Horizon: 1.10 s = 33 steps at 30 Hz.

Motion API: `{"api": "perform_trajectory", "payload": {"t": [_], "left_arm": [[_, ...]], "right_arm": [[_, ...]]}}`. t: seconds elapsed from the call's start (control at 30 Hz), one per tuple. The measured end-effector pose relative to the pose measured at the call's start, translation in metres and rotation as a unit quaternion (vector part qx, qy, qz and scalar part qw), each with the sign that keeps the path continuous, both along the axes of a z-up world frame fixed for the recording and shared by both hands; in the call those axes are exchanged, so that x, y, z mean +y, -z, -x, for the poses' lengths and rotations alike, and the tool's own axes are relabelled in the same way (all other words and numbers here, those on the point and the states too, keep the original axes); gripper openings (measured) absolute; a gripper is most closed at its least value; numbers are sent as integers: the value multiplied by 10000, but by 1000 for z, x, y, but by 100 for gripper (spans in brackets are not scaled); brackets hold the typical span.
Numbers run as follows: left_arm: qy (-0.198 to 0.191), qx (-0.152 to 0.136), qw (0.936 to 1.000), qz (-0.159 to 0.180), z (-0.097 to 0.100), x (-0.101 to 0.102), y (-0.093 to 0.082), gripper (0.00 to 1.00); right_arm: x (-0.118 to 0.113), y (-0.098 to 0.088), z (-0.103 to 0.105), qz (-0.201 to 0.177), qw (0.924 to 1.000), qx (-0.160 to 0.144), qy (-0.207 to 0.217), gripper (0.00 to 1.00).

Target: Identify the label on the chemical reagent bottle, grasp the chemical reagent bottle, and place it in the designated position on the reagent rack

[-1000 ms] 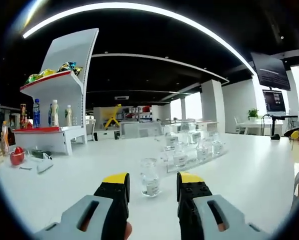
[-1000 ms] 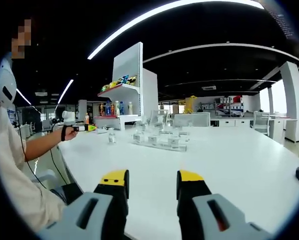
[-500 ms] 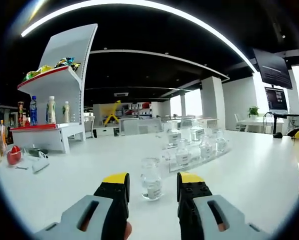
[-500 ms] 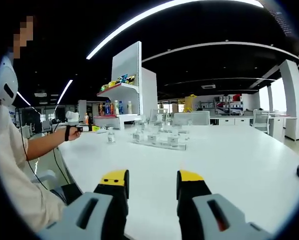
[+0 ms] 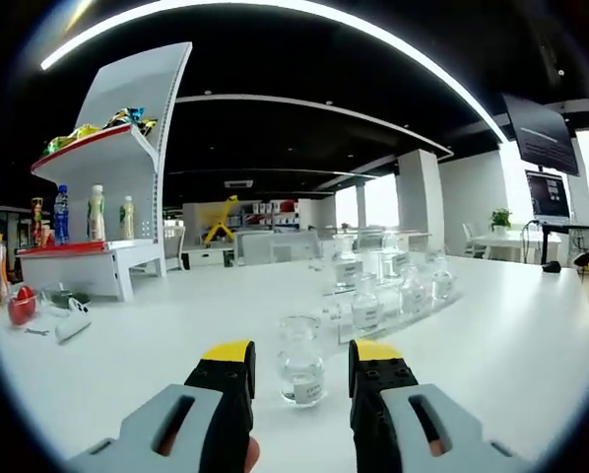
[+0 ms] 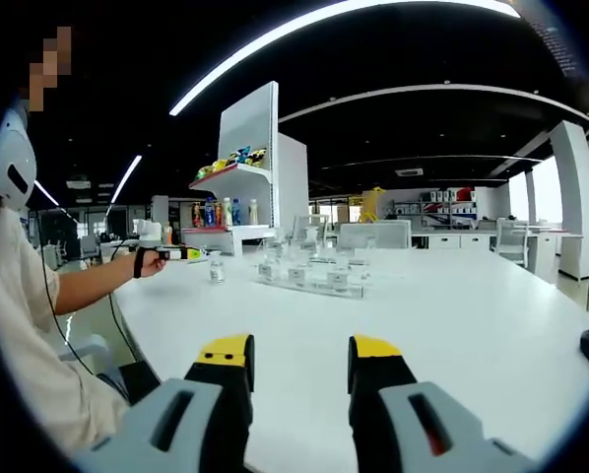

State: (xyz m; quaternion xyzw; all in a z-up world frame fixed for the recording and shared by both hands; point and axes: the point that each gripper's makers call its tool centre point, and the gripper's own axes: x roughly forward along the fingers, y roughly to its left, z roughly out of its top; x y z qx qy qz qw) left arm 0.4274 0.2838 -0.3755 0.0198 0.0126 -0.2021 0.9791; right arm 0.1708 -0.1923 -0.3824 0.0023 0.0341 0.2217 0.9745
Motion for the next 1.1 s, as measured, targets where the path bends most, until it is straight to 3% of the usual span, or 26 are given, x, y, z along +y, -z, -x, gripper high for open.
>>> {"api": "perform_trajectory", "payload": {"t": [0.43, 1.1], "left_arm": [[14, 128, 9999, -51, -19, -10, 17, 38], [-51, 191, 9998, -95, -38, -15, 30, 38]], "right_arm": [[-5, -1, -2, 35, 10000, 11, 58, 38], [-12, 0, -4, 49, 9999, 35, 141, 38]]}}
